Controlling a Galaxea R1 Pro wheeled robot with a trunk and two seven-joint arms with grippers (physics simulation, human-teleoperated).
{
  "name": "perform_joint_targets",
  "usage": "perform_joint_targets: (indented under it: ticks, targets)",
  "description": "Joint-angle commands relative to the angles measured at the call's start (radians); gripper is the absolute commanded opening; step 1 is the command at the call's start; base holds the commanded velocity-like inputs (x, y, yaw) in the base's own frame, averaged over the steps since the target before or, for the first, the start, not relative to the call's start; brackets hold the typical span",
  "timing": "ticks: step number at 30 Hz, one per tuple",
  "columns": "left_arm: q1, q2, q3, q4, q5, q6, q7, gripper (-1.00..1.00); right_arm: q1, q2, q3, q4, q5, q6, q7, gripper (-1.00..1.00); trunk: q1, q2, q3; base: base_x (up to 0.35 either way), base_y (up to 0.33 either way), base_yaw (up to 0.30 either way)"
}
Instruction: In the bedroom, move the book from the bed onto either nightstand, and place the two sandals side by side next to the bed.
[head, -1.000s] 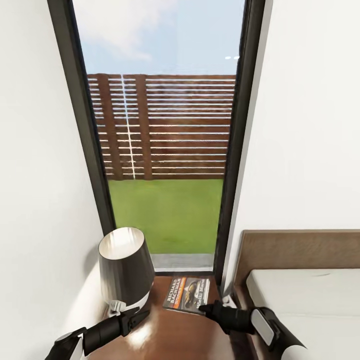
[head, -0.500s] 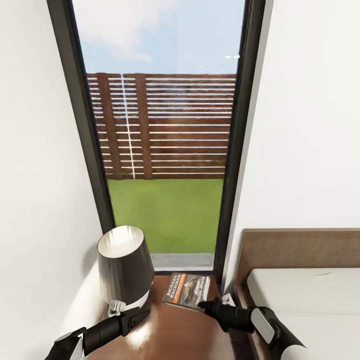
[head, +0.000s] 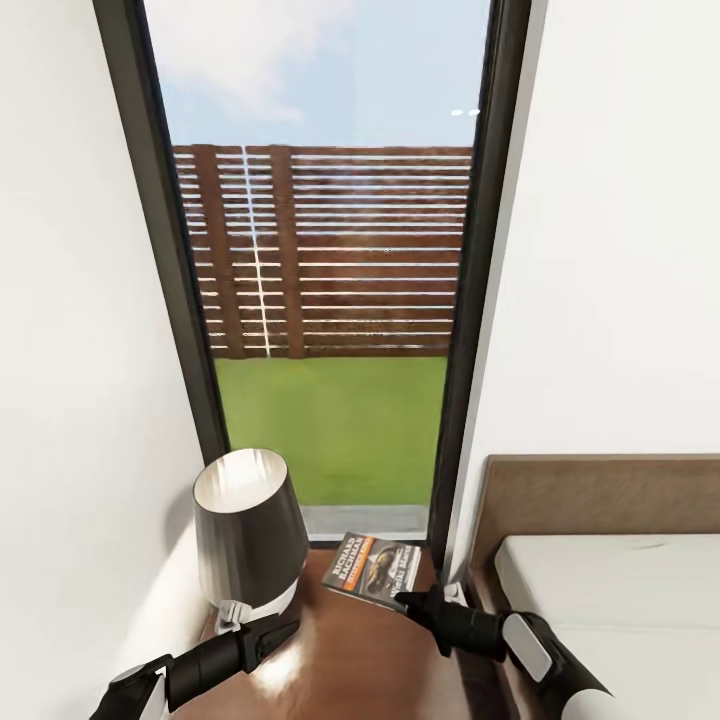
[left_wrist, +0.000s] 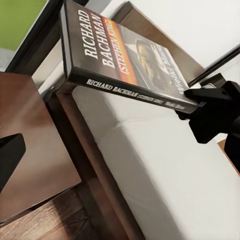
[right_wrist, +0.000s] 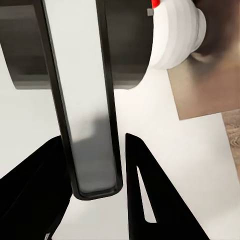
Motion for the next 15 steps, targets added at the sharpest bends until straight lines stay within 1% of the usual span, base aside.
perform_joint_targets:
  ticks: [1,15]
  targets:
    - [-0.001,0.0,0.002,0.0,0.002,0.01,-0.004,1.0,-0.001,0.002,-0.004,0.001,0.002,0.005,0.002,-1.0,0.004,-0.008,-0.005,0.0,0.0,0.0]
    - [-0.001,0.0,0.002,0.0,0.002,0.01,-0.003,1.0,-0.001,0.005,-0.003,0.002,0.01,-0.002,-0.005,-1.0,0.058,-0.106,-0.049,0.0,0.0,0.0]
